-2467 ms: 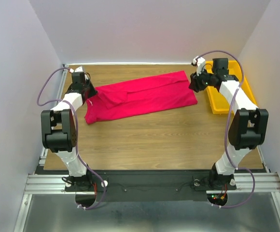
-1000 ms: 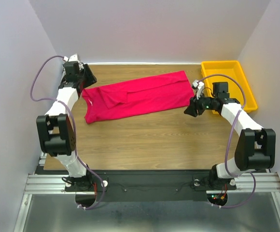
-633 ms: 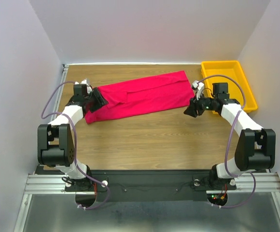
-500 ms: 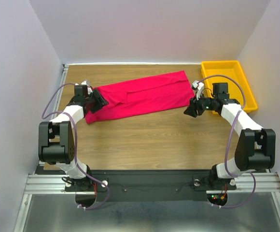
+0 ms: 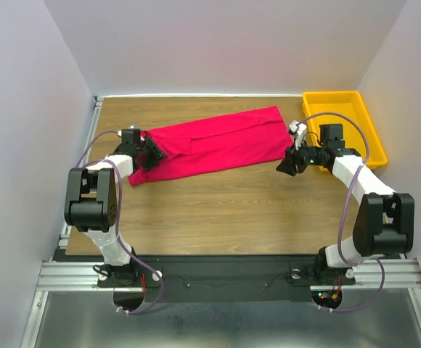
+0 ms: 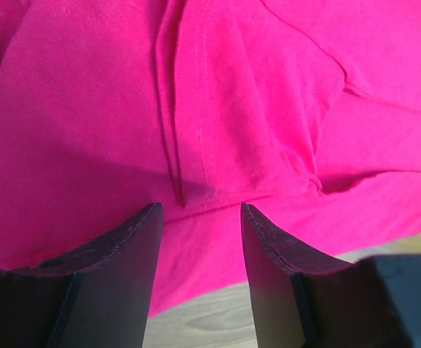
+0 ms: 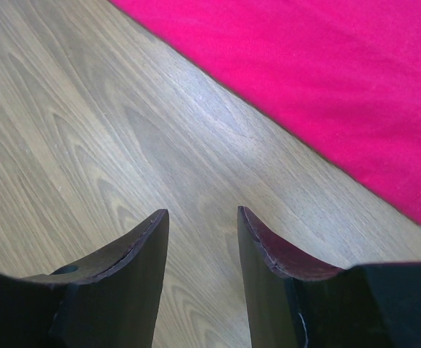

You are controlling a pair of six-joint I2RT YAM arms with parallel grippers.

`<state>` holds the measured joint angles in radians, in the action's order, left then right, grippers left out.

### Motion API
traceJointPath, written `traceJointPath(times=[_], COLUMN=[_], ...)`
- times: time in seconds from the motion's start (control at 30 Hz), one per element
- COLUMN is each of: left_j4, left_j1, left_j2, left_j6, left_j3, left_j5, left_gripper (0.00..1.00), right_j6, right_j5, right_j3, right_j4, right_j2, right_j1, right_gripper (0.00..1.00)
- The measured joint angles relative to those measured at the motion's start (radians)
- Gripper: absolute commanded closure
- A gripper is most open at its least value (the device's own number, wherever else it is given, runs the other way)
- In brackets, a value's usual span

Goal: Fold and stack the t-shirts

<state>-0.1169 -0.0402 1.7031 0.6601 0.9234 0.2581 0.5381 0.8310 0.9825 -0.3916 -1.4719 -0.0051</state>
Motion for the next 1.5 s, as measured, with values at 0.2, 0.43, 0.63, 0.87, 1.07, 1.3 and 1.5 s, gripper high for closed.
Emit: traceJointPath(times=[0.2, 0.43, 0.63, 0.87, 1.07, 1.3, 1.5], left_j4=[-0.002, -0.013, -0.010, 0.030, 0.063, 0.073, 0.076], left_j1=[-0.013, -0.018, -0.019, -0.019, -0.019, -0.031, -0.039], left_j2=[0.044, 0.071, 0.080, 0.074, 0.071, 0.074, 0.095], left_j6=[0.034, 0.056, 0.055, 0.026, 0.001, -0.005, -0.005], left_j3=[0.046, 0.067, 0.078, 0.091, 0.091, 0.103, 0.135], left_j5=[-0.027, -0.037, -0.039, -0.090, -0.106, -0.105, -0.105], left_gripper=[0.53, 0.58, 0.55, 0.52, 0.53, 0.54, 0.55], right_j6=[0.000, 0.000, 0.000, 0.000, 0.000, 0.000, 0.000], right_j5=[0.000, 0.001, 0.005, 0.009, 0.011, 0.011, 0.012], right_j3=[0.000, 0.000, 0.000, 0.000, 0.000, 0.000, 0.000], right_j4=[0.000, 0.000, 0.001, 0.001, 0.001, 0.001, 0.002], right_j2=[0.000, 0.000, 0.000, 0.000, 0.000, 0.000, 0.000], right_j1=[-0.002, -0.002, -0.009, -0.014, -0.014, -0.015, -0.020], right_gripper=[0.52, 0.52, 0.52, 0.52, 0.51, 0.52, 0.52])
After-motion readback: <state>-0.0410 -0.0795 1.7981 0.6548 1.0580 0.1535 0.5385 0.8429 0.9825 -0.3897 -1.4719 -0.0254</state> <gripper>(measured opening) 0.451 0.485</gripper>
